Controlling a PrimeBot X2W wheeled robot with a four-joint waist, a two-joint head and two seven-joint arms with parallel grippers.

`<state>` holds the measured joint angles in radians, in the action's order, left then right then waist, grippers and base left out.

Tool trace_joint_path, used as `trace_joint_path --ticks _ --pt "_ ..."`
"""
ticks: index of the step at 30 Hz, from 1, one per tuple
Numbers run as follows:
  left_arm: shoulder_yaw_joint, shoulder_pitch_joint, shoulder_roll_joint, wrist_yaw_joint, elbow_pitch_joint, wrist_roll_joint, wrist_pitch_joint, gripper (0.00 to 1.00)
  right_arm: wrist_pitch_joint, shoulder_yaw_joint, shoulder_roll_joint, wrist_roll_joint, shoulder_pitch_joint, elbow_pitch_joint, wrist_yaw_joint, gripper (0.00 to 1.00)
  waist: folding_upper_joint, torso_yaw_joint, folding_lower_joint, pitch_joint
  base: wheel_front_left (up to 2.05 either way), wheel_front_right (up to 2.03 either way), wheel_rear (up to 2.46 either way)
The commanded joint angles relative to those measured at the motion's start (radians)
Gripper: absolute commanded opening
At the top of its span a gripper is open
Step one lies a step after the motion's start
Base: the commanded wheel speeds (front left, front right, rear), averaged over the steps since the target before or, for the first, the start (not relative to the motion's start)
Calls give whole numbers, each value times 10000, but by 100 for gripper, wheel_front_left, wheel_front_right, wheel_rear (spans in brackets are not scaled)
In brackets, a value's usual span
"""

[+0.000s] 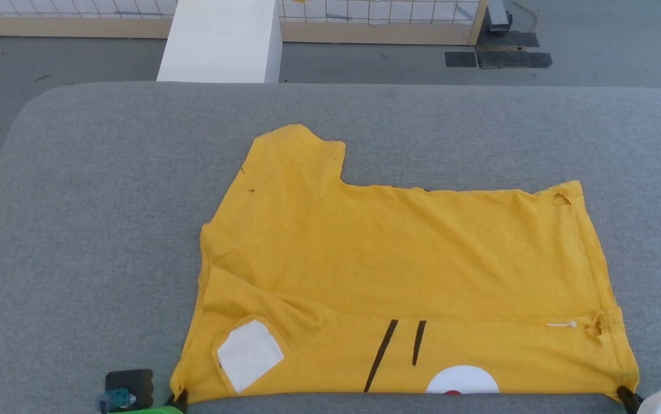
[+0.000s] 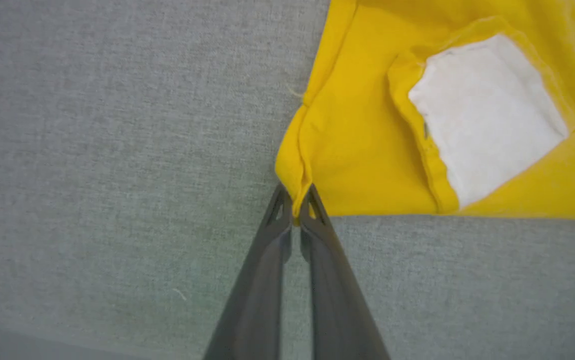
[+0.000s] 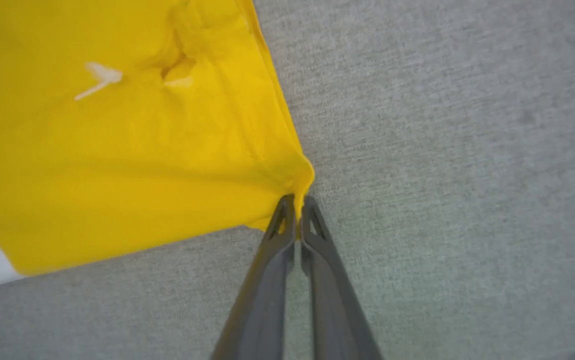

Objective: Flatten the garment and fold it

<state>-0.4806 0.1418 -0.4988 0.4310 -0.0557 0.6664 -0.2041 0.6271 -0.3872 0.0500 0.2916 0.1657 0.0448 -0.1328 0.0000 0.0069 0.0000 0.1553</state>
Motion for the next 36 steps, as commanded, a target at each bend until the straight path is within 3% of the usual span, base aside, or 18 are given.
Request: trace_joint_path --ticks 1,5,6,7,8,9,10,19,25,36 --pt "-61 -118 -9 -109 221 96 -81 0 190 -35 3 -77 149 365 21 0 0 27 0 24 0 0 0" --pt "-187 -330 204 -399 739 284 -135 0 190 59 3 -19 115 853 21 0 0 28 0 10 0 0 0" --pt "-174 -372 268 -462 830 335 -71 28 136 83 3 45 107 915 21 0 0 21 0 -5 0 0 0" --pt "-153 -398 322 -507 888 380 -4 49 47 101 3 107 102 929 21 0 0 17 0 -24 0 0 0" --pt "-149 -434 356 -565 948 400 61 100 -98 134 3 184 108 905 21 47 0 16 0 -57 0 0 0" --pt "-149 -469 364 -610 977 399 110 100 -239 173 3 267 122 850 21 96 0 17 0 -90 0 0 0" --pt "-125 -519 373 -673 971 409 196 100 -455 194 3 389 143 745 21 100 0 17 0 -125 0 0 0" --pt "310 -2039 -258 -1477 411 -488 1767 100 -3618 1113 3 151 33 -1187 21 100 0 -257 0 57 0 0 0" --pt "381 -4341 -842 -2561 715 -1321 2529 100 -5649 2078 422 -322 -677 -1726 21 100 0 -661 0 750 0 0 0" --pt "9 -8524 -845 -4118 2689 -1730 1525 100 -6818 3515 1358 -93 -2072 -1755 21 100 0 -1513 0 2350 0 0 0"
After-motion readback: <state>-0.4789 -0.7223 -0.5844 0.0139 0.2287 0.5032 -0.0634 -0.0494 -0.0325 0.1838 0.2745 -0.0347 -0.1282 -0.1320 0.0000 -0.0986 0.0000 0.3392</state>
